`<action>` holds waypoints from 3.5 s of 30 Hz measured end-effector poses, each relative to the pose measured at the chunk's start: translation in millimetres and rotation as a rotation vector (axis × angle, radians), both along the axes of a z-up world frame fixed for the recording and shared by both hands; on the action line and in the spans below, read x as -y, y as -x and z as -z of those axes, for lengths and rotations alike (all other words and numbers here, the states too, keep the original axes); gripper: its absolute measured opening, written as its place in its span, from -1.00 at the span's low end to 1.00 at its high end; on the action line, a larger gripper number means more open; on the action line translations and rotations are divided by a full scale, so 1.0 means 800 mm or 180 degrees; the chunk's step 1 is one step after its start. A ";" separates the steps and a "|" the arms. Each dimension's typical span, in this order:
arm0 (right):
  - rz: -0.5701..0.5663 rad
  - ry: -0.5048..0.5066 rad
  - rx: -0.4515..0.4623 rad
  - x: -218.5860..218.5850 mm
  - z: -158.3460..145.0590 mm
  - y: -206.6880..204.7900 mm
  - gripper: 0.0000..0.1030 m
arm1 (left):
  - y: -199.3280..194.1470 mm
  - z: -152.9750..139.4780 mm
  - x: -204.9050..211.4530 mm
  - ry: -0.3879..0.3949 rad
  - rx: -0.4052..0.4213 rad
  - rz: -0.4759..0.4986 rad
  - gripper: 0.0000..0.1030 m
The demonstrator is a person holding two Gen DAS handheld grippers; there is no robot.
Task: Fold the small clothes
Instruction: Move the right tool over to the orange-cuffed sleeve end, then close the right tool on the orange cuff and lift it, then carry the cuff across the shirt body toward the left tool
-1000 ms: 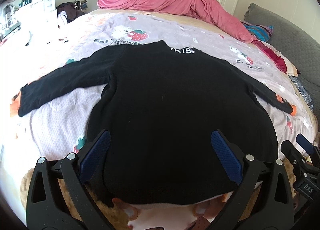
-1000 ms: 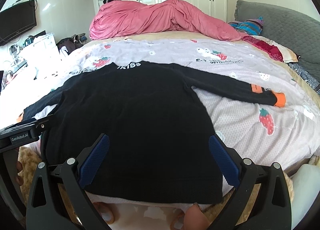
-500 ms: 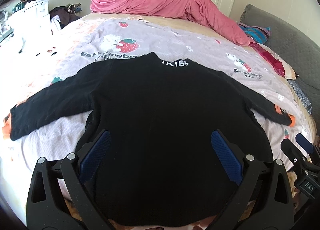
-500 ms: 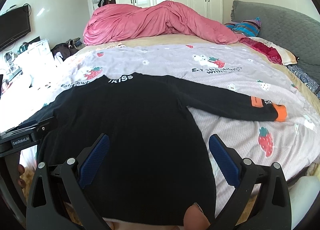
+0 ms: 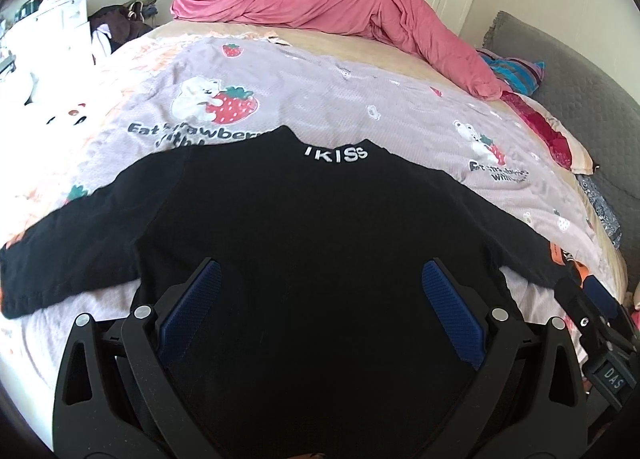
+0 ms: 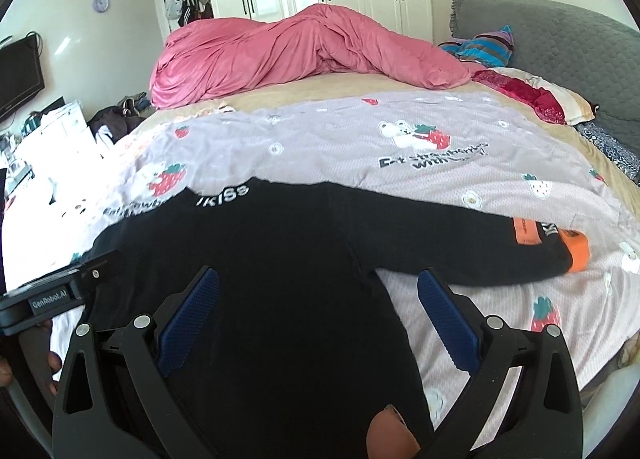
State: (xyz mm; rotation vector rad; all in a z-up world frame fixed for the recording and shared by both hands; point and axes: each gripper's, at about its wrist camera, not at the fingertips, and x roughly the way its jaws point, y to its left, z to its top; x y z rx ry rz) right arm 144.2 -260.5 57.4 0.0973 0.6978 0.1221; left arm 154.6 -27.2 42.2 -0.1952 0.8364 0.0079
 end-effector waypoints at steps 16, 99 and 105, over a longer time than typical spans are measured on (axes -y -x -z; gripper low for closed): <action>0.0510 -0.0055 -0.0009 0.060 -0.011 -0.089 0.92 | -0.103 -0.006 0.045 -0.0141 -0.0053 0.0287 0.84; -0.0105 -0.0708 0.0431 0.035 0.023 -0.122 -0.59 | -0.143 0.039 -0.065 0.1108 -0.0357 0.0293 0.84; -0.0366 -0.0505 0.0386 -0.008 0.034 -0.119 -0.59 | -0.138 0.054 -0.083 0.1274 -0.0440 0.0237 0.84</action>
